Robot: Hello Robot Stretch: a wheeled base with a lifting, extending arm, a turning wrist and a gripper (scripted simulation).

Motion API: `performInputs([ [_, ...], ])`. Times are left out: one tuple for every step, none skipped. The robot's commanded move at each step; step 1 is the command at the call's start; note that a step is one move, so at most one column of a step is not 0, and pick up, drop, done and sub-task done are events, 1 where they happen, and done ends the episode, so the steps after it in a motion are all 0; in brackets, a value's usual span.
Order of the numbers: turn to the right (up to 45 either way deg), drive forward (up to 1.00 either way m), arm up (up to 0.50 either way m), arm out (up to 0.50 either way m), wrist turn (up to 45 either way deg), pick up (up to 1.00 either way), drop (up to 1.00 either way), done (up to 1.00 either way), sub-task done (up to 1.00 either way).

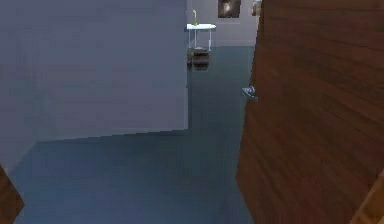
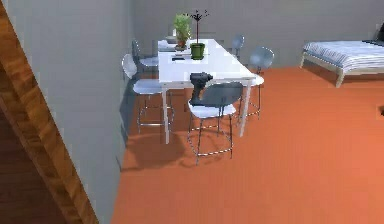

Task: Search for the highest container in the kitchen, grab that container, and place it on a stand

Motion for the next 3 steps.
performInputs([
  [0.0,1.00,0.00,0.00,0.0,0.00,0.00,0.00,0.00],
  [0.0,0.65,0.00,0.00,0.0,0.00,0.00,0.00,0.00],
  [45.0,0.00,0.00,0.00,0.0,0.00,0.00,0.00,0.00],
])
